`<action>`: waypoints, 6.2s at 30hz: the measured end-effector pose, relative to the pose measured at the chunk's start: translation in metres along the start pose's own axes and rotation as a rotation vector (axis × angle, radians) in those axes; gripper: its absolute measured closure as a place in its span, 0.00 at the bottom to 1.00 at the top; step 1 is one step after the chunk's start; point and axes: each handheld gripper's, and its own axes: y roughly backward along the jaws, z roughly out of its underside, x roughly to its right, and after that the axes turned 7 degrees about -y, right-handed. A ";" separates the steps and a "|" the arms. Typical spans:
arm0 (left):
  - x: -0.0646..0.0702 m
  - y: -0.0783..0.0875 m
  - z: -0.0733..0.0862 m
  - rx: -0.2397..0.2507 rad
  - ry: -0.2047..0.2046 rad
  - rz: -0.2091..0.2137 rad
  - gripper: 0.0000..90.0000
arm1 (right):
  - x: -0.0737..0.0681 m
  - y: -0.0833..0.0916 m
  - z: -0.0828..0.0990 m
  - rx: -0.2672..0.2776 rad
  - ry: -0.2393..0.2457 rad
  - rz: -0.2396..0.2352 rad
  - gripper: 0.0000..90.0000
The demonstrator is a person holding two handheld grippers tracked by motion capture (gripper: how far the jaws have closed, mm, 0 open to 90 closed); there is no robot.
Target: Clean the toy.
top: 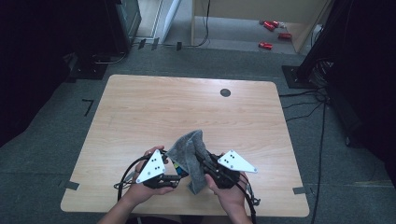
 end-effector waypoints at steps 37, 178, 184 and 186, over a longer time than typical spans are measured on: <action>0.001 -0.003 0.003 -0.017 -0.004 0.005 0.38 | -0.008 0.003 -0.006 0.009 -0.022 -0.044 0.86; -0.003 0.000 0.001 -0.017 0.035 0.069 0.38 | -0.016 0.001 -0.007 -0.006 0.039 0.001 0.86; -0.015 0.010 0.000 0.020 0.074 0.037 0.38 | -0.007 -0.002 -0.001 -0.032 0.008 0.037 0.86; -0.016 0.008 0.002 -0.002 0.080 0.029 0.38 | -0.013 -0.001 -0.003 -0.023 0.021 0.023 0.86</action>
